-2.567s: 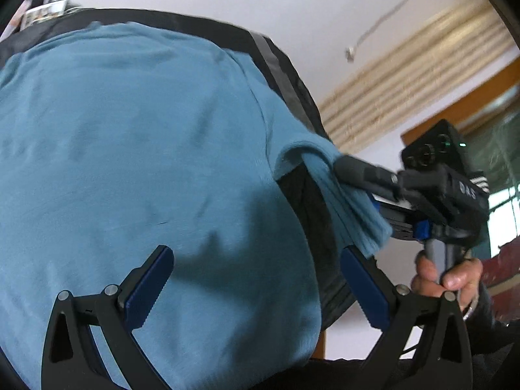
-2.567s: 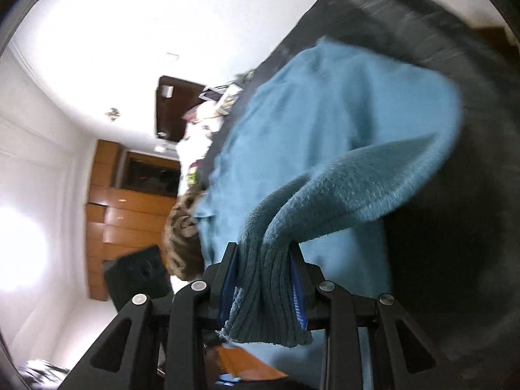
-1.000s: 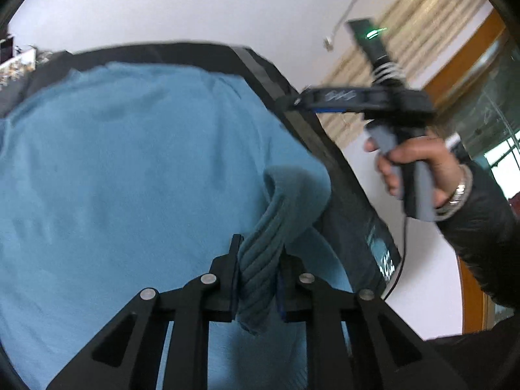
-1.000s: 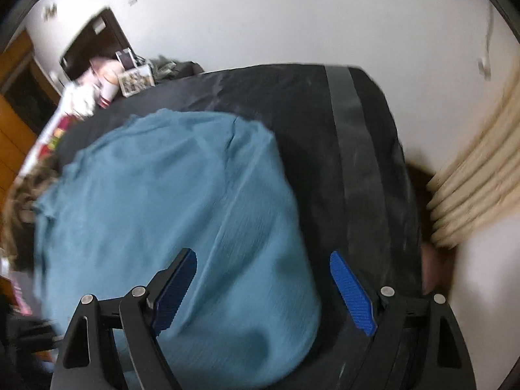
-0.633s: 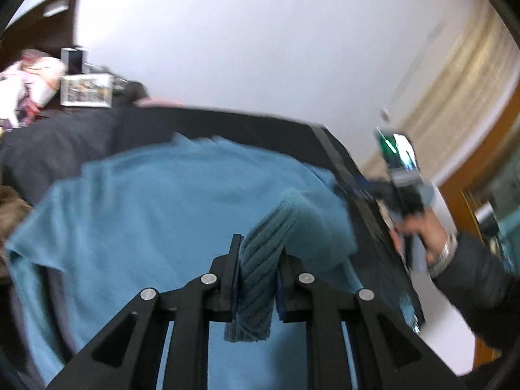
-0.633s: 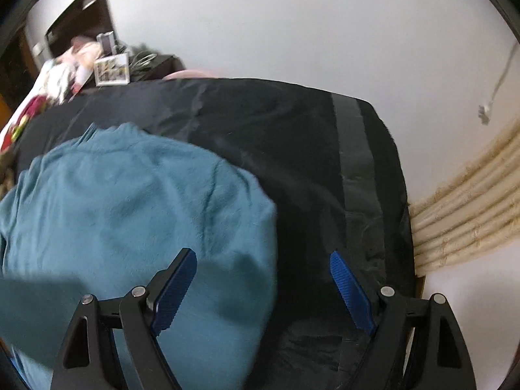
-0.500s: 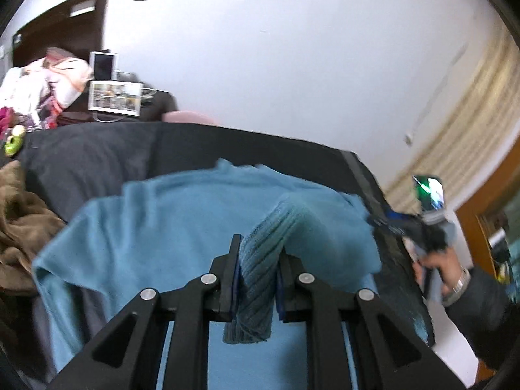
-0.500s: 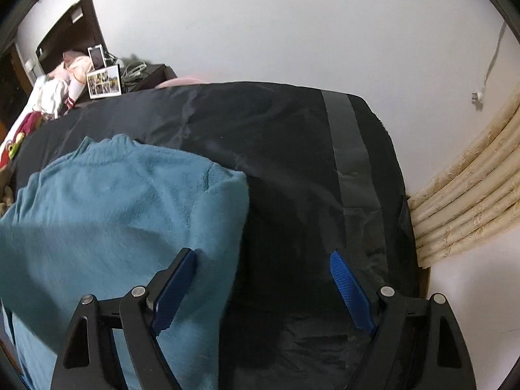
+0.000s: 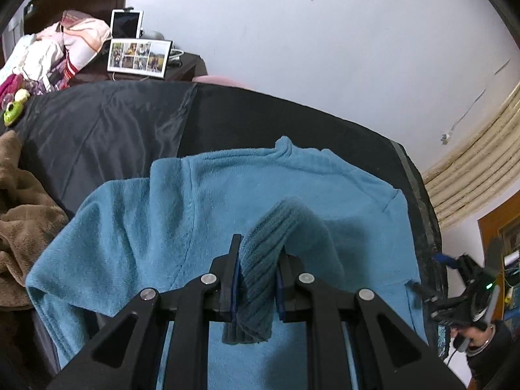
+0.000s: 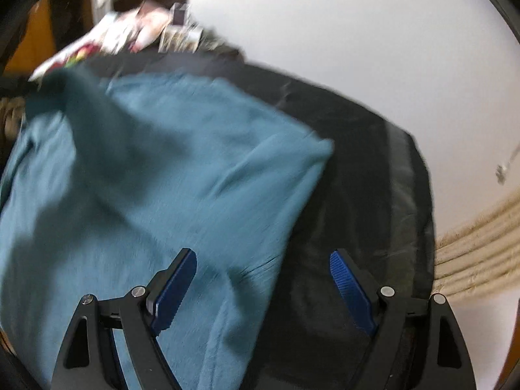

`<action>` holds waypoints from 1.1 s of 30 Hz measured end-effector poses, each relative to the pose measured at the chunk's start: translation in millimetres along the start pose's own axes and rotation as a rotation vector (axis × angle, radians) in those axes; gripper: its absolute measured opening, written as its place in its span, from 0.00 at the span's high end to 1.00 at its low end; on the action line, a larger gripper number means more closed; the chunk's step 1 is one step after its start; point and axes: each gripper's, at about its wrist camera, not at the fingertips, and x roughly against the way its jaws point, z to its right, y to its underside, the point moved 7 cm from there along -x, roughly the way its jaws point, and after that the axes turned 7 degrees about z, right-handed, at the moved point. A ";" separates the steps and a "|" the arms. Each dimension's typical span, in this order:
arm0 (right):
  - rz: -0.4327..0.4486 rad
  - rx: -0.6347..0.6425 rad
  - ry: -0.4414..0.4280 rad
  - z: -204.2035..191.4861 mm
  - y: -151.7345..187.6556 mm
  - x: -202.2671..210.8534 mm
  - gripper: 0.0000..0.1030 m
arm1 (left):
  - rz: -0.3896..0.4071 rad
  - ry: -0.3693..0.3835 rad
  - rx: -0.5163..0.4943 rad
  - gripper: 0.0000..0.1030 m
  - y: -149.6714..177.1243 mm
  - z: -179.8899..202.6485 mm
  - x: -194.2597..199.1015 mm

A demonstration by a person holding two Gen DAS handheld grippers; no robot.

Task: Fold clothes
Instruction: 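Lay the held sleeve across the sweater body with the left gripper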

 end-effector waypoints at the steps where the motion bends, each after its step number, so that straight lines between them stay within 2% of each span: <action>1: -0.015 0.016 0.016 -2.0 1.7 -7.7 0.16 | -0.007 0.002 0.004 0.82 0.5 -0.9 -2.0; 4: -0.043 0.044 0.090 1.7 5.0 -25.4 0.16 | -0.029 0.005 0.014 0.82 3.8 -3.2 -7.6; 5: -0.042 0.016 0.109 8.8 6.0 -26.1 0.16 | -0.039 0.014 0.019 0.82 6.8 -2.7 -9.7; 8: -0.035 -0.112 0.153 38.8 11.3 -21.1 0.16 | -0.082 0.044 0.040 0.81 19.1 0.6 -20.4; 11: -0.059 -0.302 0.170 73.4 30.1 -15.9 0.16 | -0.161 0.058 0.027 0.80 46.2 9.8 -43.5; 14: -0.099 -0.427 0.144 97.1 50.5 -14.8 0.16 | -0.199 0.042 -0.017 0.80 63.6 17.0 -58.4; 19: -0.109 -0.367 0.108 96.5 51.8 -2.7 0.16 | -0.211 0.054 -0.011 0.80 59.7 12.6 -65.7; 21: -0.081 -0.390 0.078 96.4 43.8 10.0 0.16 | -0.211 0.058 -0.030 0.80 58.0 14.5 -65.0; 25: 0.059 -0.469 -0.006 89.1 6.0 39.9 0.16 | -0.191 0.060 -0.075 0.80 52.4 23.2 -60.3; 26: 0.090 -0.467 -0.038 82.8 -4.9 43.2 0.16 | -0.184 0.059 -0.077 0.80 49.6 24.1 -59.7; 28: 0.133 -0.432 -0.160 56.5 -30.7 37.7 0.16 | -0.166 0.049 -0.080 0.80 42.3 24.3 -59.2; 31: 0.129 -0.384 -0.338 21.3 -52.9 12.0 0.16 | -0.141 0.021 -0.108 0.80 30.6 24.6 -60.3; 33: 0.062 -0.361 -0.328 14.0 -53.8 -18.8 0.16 | -0.139 -0.001 -0.138 0.75 25.8 23.1 -61.8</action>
